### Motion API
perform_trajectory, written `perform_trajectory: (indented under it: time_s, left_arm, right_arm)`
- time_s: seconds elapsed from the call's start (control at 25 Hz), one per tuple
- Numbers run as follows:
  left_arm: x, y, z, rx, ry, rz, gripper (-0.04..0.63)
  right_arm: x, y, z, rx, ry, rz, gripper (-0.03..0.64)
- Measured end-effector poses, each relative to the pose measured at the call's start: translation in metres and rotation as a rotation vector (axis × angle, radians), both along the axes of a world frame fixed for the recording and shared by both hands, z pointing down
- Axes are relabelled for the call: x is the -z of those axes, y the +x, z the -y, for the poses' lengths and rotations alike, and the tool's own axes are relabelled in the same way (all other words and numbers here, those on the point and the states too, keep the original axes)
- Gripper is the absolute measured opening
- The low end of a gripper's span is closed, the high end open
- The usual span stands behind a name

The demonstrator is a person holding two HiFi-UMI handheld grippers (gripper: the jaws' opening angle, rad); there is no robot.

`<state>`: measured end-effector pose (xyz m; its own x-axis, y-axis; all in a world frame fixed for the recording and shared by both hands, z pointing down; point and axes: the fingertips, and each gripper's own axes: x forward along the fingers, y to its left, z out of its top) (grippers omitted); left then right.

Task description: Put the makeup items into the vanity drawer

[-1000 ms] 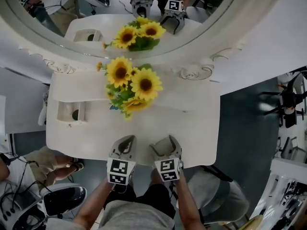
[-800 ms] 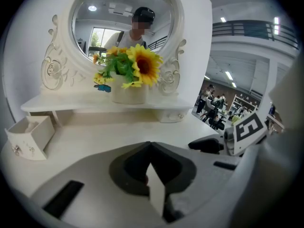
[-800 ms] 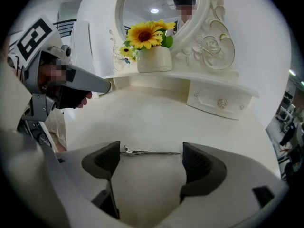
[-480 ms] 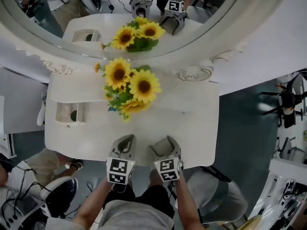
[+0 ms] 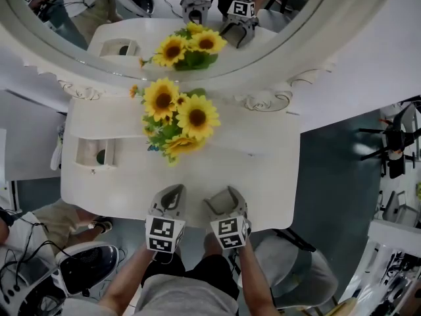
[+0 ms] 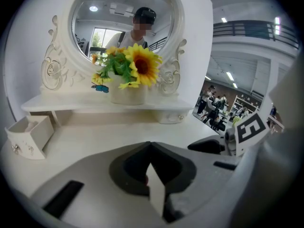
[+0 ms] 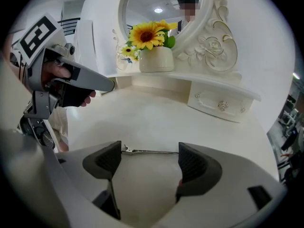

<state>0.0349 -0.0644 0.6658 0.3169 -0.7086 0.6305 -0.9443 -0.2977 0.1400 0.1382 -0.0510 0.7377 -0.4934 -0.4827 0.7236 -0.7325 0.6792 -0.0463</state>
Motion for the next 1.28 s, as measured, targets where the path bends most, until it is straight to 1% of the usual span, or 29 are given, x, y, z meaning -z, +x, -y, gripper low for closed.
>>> perform_trajectory:
  time_s: [0.16,0.32,0.64,0.8,1.0,1.28]
  left_arm:
    - [0.007,-0.002,0.002,0.011,0.015,0.001,0.000]
    - [0.018,-0.010,0.002,0.038,0.036,0.008,0.000]
    - [0.058,-0.043,-0.002,0.128,0.102,0.023,0.000]
    - [0.078,-0.068,-0.006,0.199,0.143,0.037,0.000]
    - [0.099,-0.109,-0.020,0.301,0.183,0.058,0.000]
    - [0.119,-0.174,-0.052,0.478,0.199,0.095,0.000]
  right_arm:
    - [0.008,-0.004,-0.001,0.012,0.008,0.012,0.391]
    - [0.027,-0.013,0.004,0.035,0.043,0.034,0.391]
    - [0.074,-0.045,0.011,0.128,0.118,0.070,0.391]
    - [0.098,-0.073,0.014,0.197,0.157,0.103,0.391]
    - [0.120,-0.114,0.008,0.303,0.187,0.128,0.391]
    - [0.147,-0.186,-0.006,0.491,0.214,0.168,0.390]
